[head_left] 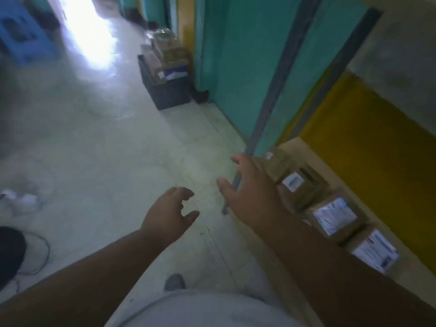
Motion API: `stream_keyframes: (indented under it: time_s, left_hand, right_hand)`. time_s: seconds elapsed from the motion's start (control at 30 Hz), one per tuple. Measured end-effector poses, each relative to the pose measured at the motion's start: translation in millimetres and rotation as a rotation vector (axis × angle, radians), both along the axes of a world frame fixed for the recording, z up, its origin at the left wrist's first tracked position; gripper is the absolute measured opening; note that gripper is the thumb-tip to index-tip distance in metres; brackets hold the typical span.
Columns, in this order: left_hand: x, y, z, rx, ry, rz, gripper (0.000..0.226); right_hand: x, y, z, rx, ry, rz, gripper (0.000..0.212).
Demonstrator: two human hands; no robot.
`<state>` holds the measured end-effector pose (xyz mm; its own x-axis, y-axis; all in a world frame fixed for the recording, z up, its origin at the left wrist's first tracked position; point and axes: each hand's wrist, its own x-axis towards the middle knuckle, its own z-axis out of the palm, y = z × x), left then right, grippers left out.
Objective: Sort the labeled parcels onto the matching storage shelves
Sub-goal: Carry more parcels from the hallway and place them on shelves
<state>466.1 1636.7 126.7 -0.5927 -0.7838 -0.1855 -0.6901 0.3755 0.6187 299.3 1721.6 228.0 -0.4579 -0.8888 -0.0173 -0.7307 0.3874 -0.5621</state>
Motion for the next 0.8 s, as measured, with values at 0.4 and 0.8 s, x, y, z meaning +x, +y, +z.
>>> stream_keyframes:
  time_s: [0.4, 0.8]
  left_hand:
    - [81, -210, -5, 0.0, 0.024, 0.354, 0.059]
    - [82, -473, 12, 0.048, 0.009, 0.589, 0.069]
  right_hand:
    - [64, -254, 5, -0.079, 0.039, 0.32, 0.051]
    - [41, -586, 27, -0.072, 0.049, 0.52, 0.053]
